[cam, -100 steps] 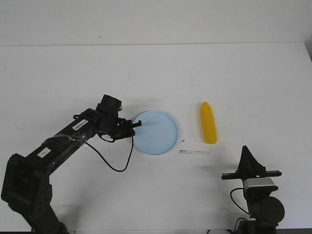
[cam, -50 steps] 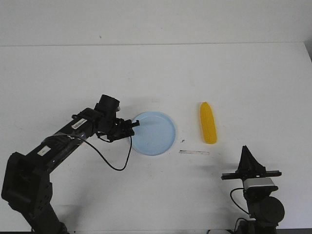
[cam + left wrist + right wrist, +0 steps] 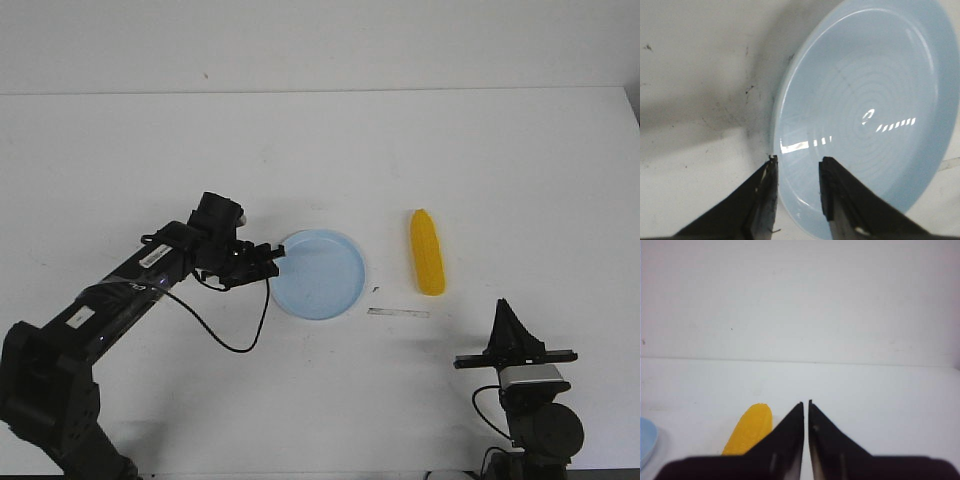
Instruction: Place corn on plate with both arms
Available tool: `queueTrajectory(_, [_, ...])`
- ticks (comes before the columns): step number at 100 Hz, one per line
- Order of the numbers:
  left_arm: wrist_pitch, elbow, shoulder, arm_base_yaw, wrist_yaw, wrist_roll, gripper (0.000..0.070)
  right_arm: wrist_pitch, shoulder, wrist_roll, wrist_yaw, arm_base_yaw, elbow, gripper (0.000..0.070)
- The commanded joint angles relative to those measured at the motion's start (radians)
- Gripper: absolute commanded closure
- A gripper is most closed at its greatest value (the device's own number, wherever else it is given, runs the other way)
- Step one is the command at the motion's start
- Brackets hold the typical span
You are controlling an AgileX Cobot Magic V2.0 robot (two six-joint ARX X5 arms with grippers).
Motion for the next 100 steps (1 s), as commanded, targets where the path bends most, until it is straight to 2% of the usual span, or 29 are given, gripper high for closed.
queueTrajectory(1, [0.001, 0.013, -0.027, 0.001, -0.015, 0.032, 0.0534, 0.010, 0.002, 0.006, 0.002, 0.001, -0.001, 0.0686])
queueTrajectory(8, [0.006, 0.013, -0.062, 0.010, -0.039, 0.066, 0.0535, 0.010, 0.002, 0.006, 0.002, 0.001, -0.001, 0.0687])
queueTrajectory(23, [0.037, 0.005, -0.143, 0.027, -0.090, 0.192, 0.0543, 0.010, 0.002, 0.006, 0.002, 0.001, -0.001, 0.0686])
queueTrajectory(34, [0.114, -0.041, -0.215, 0.049, -0.118, 0.256, 0.0603, 0.010, 0.002, 0.006, 0.002, 0.001, -0.001, 0.0686])
queueTrajectory(44, [0.223, -0.130, -0.296, 0.082, -0.119, 0.259, 0.0664, 0.010, 0.002, 0.006, 0.002, 0.001, -0.001, 0.0686])
queueTrajectory(68, [0.498, -0.423, -0.542, 0.204, -0.125, 0.270, 0.0668, 0.010, 0.002, 0.006, 0.002, 0.001, -0.001, 0.0687])
queueTrajectory(73, [0.540, -0.477, -0.600, 0.232, -0.148, 0.304, 0.0669, 0.010, 0.002, 0.006, 0.002, 0.001, -0.001, 0.0687])
queueTrajectory(85, [0.602, -0.578, -0.740, 0.285, -0.219, 0.442, 0.0669, 0.010, 0.002, 0.006, 0.002, 0.001, -0.001, 0.0687])
queueTrajectory(100, [0.615, -0.649, -0.896, 0.332, -0.254, 0.552, 0.0668, 0.010, 0.001, 0.006, 0.002, 0.001, -0.001, 0.0686])
